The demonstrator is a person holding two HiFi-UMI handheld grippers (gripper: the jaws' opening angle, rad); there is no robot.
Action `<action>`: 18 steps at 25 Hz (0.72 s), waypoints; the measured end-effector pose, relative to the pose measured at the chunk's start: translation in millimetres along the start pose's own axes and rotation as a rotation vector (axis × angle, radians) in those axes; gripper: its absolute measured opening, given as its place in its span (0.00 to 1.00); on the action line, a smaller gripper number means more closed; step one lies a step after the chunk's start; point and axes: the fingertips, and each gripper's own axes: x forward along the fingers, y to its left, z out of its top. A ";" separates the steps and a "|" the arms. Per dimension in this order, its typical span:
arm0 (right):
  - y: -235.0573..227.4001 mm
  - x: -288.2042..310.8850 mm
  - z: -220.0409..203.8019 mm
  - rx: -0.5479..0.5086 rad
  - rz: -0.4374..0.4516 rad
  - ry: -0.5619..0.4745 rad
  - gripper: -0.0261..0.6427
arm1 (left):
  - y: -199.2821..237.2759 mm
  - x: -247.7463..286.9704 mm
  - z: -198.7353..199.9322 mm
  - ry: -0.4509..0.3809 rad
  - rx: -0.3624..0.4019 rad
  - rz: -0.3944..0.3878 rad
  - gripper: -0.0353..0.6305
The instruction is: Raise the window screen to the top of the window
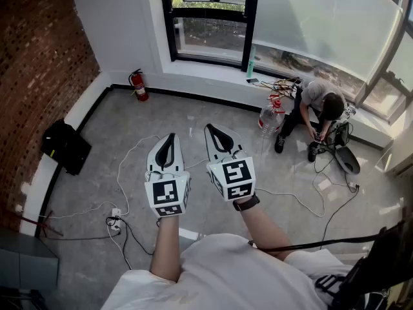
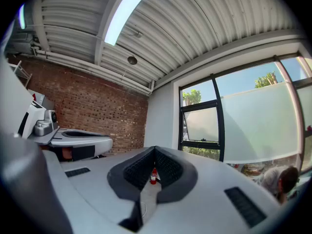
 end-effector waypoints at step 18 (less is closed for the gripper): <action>132.9 92.8 -23.2 0.102 0.075 0.016 0.04 | 139.8 -49.9 -54.0 0.071 -0.051 0.105 0.05</action>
